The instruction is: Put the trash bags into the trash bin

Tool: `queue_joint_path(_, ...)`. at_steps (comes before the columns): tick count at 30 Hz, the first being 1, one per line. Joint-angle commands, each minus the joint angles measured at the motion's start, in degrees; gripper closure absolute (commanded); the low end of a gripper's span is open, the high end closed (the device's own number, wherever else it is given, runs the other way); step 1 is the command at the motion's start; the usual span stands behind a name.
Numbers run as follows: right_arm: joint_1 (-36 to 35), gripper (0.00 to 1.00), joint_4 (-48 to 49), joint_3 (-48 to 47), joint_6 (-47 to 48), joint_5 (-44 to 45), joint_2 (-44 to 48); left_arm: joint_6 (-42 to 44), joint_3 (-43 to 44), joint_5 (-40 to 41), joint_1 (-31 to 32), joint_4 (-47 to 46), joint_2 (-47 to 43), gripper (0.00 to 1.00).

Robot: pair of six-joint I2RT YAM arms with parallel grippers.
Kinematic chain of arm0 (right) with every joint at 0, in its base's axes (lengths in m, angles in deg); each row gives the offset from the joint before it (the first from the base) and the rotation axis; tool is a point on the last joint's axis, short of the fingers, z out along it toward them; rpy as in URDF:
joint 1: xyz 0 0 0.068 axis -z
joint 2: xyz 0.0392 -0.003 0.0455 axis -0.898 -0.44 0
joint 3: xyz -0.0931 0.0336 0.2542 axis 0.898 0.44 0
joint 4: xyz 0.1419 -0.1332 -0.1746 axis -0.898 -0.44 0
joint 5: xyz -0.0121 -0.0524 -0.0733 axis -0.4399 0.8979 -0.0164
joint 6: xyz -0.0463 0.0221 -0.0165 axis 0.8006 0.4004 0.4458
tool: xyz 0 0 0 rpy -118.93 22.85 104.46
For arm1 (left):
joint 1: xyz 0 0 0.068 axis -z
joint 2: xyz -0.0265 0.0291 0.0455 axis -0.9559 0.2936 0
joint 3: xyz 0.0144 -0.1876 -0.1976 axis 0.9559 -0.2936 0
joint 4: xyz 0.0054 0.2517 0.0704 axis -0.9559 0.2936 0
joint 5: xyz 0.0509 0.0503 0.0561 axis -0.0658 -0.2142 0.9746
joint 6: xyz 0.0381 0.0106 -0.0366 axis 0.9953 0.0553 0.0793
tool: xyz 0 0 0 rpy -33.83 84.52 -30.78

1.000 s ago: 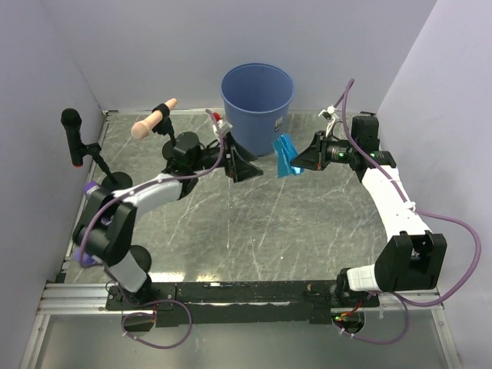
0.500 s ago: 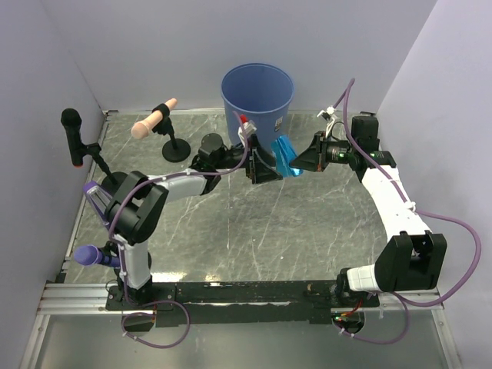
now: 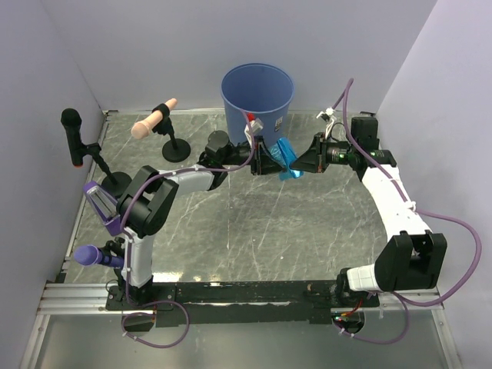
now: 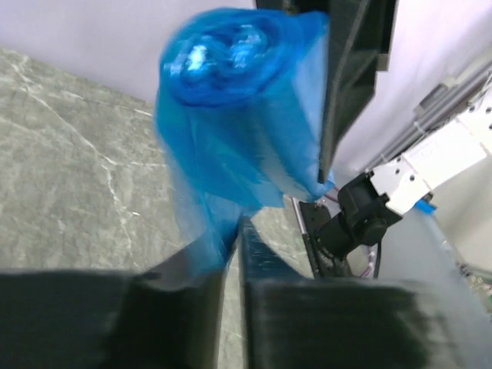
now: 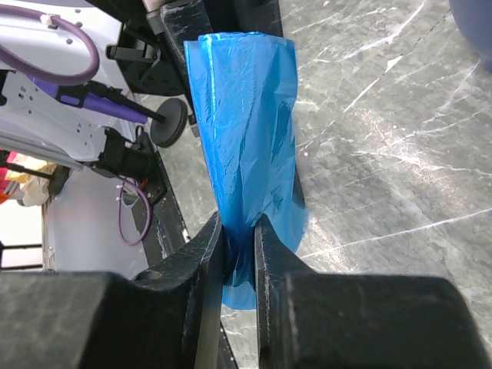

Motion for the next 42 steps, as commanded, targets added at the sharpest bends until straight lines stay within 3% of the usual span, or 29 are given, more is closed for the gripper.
queue_joint_path(1, -0.22, 1.0, 2.91, -1.5, -0.18, -1.04, -0.66, -0.46, -0.25, -3.46, 0.18, -4.65, -0.63, 0.96)
queue_joint_path(7, -0.22, 1.0, 6.25, 3.06, -5.18, 2.72, -1.01, 0.66, -3.68, -1.09, 0.09, -2.47, -1.95, 0.99)
queue_joint_path(9, 0.05, 0.93, 6.52, 6.05, -7.12, 7.81, -1.01, 3.64, -5.17, -1.17, 0.0, 1.12, -3.35, 0.99)
queue_joint_path(12, 0.13, 0.72, 5.91, 10.62, -10.02, 18.43, -1.01, 12.15, -5.79, -3.89, 0.09, 12.53, -3.88, 0.99)
queue_joint_path(15, 0.13, 0.46, 6.17, 14.06, -13.54, 24.78, -3.03, 29.71, -4.04, -5.57, 0.61, 33.4, -3.09, 0.99)
queue_joint_path(17, 0.22, 0.4, 5.38, 13.28, -13.55, 27.34, -4.35, 36.94, -2.38, -6.35, 0.79, 42.33, -2.39, 0.99)
queue_joint_path(23, 1.01, 0.38, 4.15, 10.46, -10.3, 34.72, -6.29, 52.16, 2.9, -3.47, -0.7, 64.93, -6.69, 0.99)
queue_joint_path(28, 1.1, 0.38, 2.92, 12.04, -9.06, 40.7, -5.85, 59.63, 7.99, 1.54, -5.44, 79.94, -11.61, 0.99)
queue_joint_path(34, 1.1, 0.35, 4.49, 11.34, -7.83, 41.24, -6.37, 71.32, 15.29, 4.54, -13.52, 101.31, -18.19, 0.99)
queue_joint_path(42, 1.1, 0.31, 5.03, 8.7, -7.39, 43.52, -7.87, 77.23, 13.72, 12.52, -16.52, 112.41, -29.71, 0.99)
